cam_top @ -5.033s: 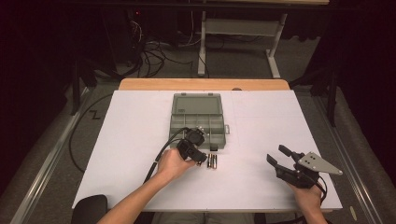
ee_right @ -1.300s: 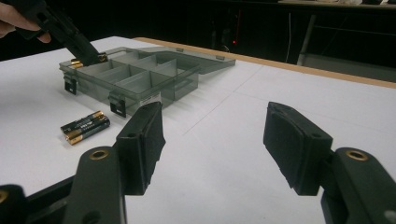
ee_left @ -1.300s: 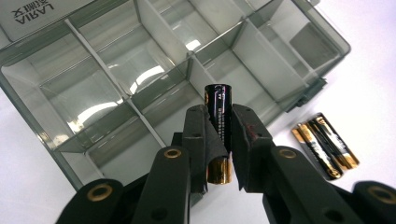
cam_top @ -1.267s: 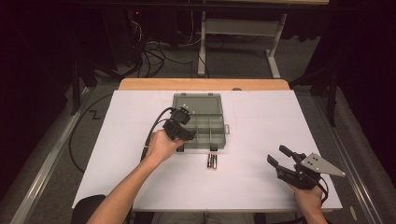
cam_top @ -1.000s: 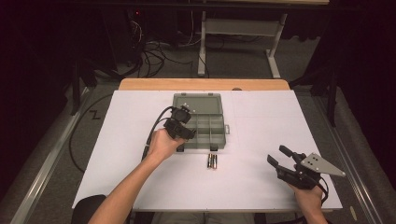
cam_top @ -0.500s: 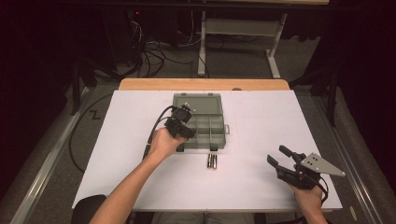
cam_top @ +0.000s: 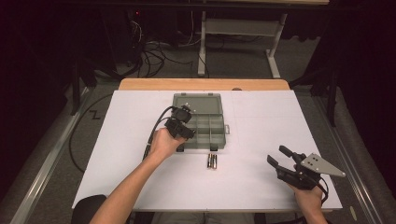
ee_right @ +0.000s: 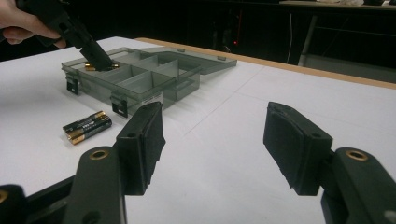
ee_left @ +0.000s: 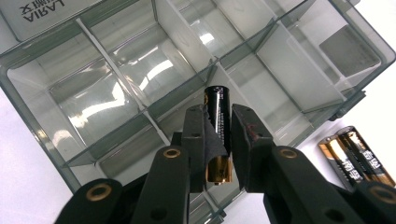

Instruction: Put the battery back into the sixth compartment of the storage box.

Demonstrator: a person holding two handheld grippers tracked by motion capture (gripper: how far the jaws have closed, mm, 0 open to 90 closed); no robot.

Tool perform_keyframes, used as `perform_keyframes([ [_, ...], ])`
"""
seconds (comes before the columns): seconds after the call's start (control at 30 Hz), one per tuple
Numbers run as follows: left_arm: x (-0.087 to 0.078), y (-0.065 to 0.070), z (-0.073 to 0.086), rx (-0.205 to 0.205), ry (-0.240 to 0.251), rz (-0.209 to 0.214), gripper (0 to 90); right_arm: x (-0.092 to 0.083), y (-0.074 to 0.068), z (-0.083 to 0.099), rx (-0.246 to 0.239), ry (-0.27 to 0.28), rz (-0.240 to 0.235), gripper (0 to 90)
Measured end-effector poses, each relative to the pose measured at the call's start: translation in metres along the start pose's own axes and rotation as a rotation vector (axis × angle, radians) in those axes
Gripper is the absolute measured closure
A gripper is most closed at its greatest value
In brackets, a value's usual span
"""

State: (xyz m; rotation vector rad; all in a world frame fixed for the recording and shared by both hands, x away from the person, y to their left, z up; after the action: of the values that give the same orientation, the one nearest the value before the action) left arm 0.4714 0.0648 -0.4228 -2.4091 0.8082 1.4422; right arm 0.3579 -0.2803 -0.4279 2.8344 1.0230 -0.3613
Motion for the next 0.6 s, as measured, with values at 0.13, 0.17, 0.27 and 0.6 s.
perform_keyframes([
  [0.13, 0.0006, -0.0013, -0.0002, -0.006, 0.002, 0.001, 75.4, 0.0002, 0.0011, 0.0002, 0.004, 0.001, -0.003, 39.8],
  [0.17, 0.0003, -0.0012, -0.0004, -0.007, 0.004, 0.002, 75.3, 0.0002, 0.0014, 0.0002, 0.006, 0.001, -0.001, 39.8],
  [0.27, -0.0008, -0.0010, -0.0006, -0.004, 0.009, -0.001, 74.2, -0.0002, 0.0010, 0.0002, 0.002, 0.000, -0.002, 39.8],
  [0.6, -0.0038, -0.0015, 0.0005, 0.000, 0.023, -0.005, 67.3, 0.0000, 0.0010, 0.0001, 0.001, 0.002, -0.001, 39.8],
])
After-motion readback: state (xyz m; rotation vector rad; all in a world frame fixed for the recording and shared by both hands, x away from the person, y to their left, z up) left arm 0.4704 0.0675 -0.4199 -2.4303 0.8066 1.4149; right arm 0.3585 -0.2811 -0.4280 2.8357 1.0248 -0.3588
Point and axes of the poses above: each handheld gripper's, and its own axes: x roughly forward along the jaws, z roughly out of its underside, y roughly to its right, the point moved 5 cm from there along x, roughly forward along the jaws, and after that the axes turned 2 degrees about -z, right-handed, at the moved point
